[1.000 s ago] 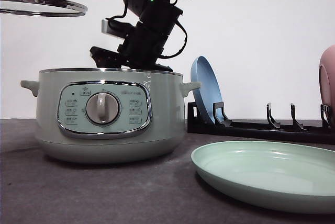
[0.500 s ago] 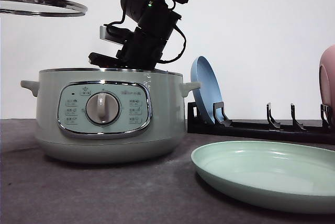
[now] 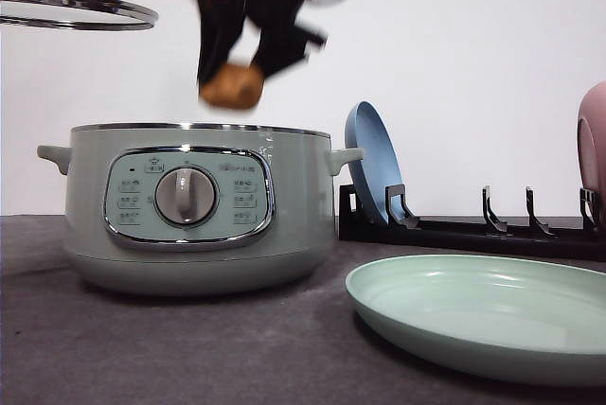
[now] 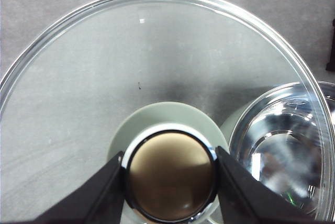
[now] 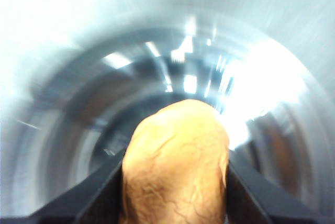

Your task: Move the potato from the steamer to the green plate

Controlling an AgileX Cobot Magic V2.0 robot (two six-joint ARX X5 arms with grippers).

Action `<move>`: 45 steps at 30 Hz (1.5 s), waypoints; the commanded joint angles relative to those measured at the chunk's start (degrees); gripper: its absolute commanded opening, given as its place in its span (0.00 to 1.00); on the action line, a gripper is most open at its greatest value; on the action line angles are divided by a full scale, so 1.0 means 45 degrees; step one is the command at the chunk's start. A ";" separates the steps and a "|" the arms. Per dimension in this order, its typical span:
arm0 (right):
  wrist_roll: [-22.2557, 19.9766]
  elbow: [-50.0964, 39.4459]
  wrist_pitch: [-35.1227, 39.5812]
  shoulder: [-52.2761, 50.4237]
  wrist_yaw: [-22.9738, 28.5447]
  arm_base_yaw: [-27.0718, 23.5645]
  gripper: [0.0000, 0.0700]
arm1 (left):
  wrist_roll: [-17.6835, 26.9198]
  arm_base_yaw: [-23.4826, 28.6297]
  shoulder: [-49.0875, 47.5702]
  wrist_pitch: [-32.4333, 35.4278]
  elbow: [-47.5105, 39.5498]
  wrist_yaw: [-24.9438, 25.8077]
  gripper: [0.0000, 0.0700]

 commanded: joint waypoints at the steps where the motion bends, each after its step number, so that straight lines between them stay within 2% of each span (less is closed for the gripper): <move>1: -0.0308 0.0327 -0.0431 -0.0241 -0.0022 0.0077 0.16 | 0.0095 0.0004 -0.0019 0.0446 0.0593 0.0015 0.01; 11: -0.0595 0.0167 -0.3317 -0.3105 -0.0017 -0.0532 0.16 | 0.0077 -0.0039 -0.0019 0.0429 0.0593 0.0160 0.01; 15: -0.0595 -0.1040 -0.3515 -0.4266 -0.0001 -0.0947 0.16 | 0.0056 -0.0186 -0.0019 0.0428 0.0593 0.0223 0.01; 21: -0.0321 -0.4855 -0.2185 -0.6592 0.0063 -0.1435 0.16 | 0.0046 -0.0551 -0.0019 0.0429 0.0593 0.0307 0.01; 29: 0.1561 -0.9895 0.0437 -0.9442 0.0111 -0.1783 0.16 | 0.0042 -0.1337 -0.0019 0.0389 0.0593 0.0481 0.01; 35: 0.2460 -1.2449 0.1625 -1.0321 0.0243 -0.1780 0.16 | 0.0046 -0.2013 -0.0019 0.0302 0.0593 0.0486 0.01; 45: 0.3395 -1.5549 0.3760 -1.0365 0.1602 -0.1701 0.16 | 0.0045 -0.2842 -0.0019 0.0300 0.0593 0.0486 0.01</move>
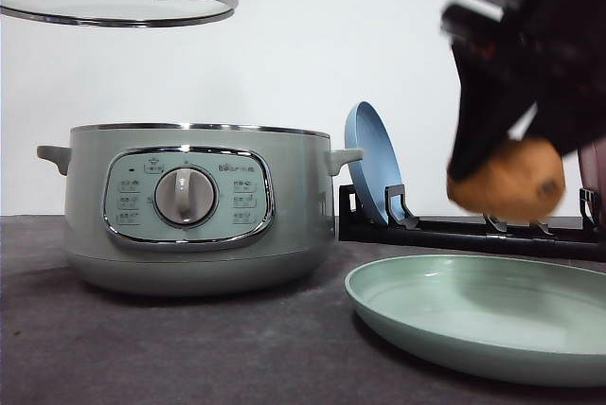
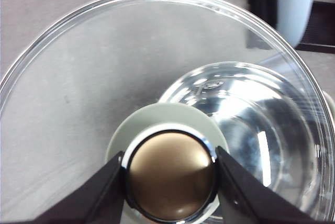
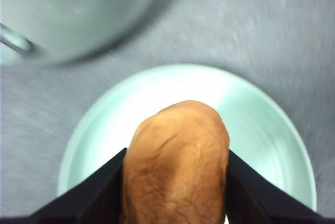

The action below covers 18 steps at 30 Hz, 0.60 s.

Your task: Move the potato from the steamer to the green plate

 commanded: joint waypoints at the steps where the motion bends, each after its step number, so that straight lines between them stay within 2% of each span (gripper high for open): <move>1: 0.0556 -0.0278 0.0512 0.0092 0.0286 0.0088 0.16 | 0.0015 -0.0112 -0.0019 0.0418 0.0588 0.0015 0.01; 7: 0.1135 -0.1678 0.1733 0.0102 0.0503 0.0088 0.16 | 0.0015 -0.0420 -0.0019 0.0374 0.0588 0.0015 0.01; 13: 0.1304 -0.2362 0.2166 0.0102 0.0603 0.0084 0.17 | -0.0024 -0.0840 -0.0019 0.0361 0.0588 0.0019 0.01; 18: 0.1311 -0.2368 0.2246 0.0102 0.0599 0.0079 0.39 | -0.0024 -0.1300 -0.0019 0.0169 0.0588 0.0020 0.01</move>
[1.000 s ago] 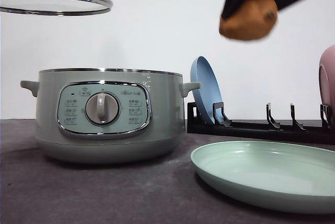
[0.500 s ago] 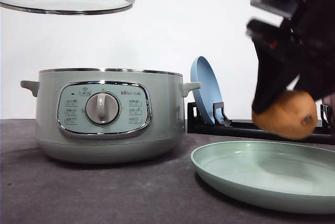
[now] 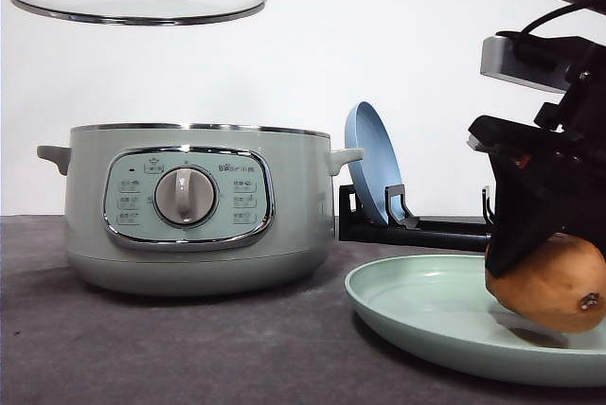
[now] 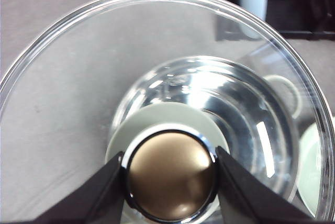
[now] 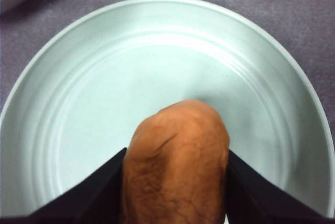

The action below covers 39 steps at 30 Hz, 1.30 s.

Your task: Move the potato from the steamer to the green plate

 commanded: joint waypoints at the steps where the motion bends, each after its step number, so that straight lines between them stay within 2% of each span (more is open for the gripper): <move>1: 0.0219 0.0063 0.0107 0.0102 0.0053 0.0078 0.43 | -0.0019 -0.0203 -0.0019 0.0276 0.0593 0.0024 0.01; 12: 0.0219 0.0076 0.0130 0.0089 0.0074 0.0074 0.80 | -0.0016 -0.0941 -0.0015 0.0092 0.0544 0.0024 0.01; 19: 0.0133 0.0672 0.0141 -0.0300 0.0387 0.0053 0.82 | -0.0010 -0.1104 -0.0010 0.0217 -0.0295 0.0024 0.01; 29: 0.0019 0.1919 -0.0133 -0.1611 0.0389 0.0039 0.82 | -0.0005 -0.1185 0.0038 0.1303 -0.2007 0.0024 0.01; 39: 0.0019 0.2191 -0.0199 -0.2525 0.0389 0.0039 0.82 | 0.0039 -0.1245 0.0717 0.1997 -0.2200 0.0024 0.01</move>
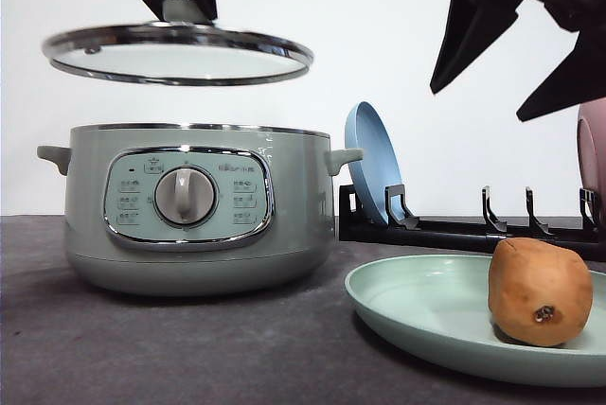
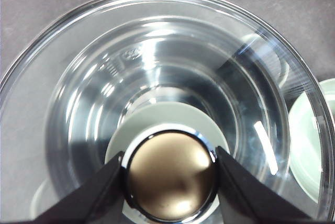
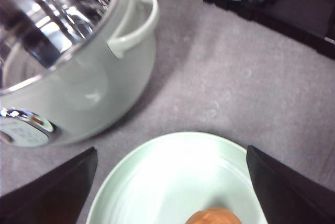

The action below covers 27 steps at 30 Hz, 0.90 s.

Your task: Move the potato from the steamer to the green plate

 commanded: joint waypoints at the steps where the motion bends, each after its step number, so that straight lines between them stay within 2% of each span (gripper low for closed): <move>1: 0.0029 0.0215 0.0036 -0.0073 0.0053 0.0053 0.82 | 0.0039 -0.0083 0.0255 0.0391 0.0345 0.0015 0.01; 18: -0.0052 0.0215 -0.0136 -0.0391 0.0158 0.0053 0.82 | 0.0091 -0.0131 0.1639 0.0549 0.0345 0.0015 0.01; 27: -0.0228 0.0215 -0.0155 -0.0391 0.0389 0.0053 0.82 | 0.0087 -0.0214 0.1704 0.0630 0.0345 0.0015 0.01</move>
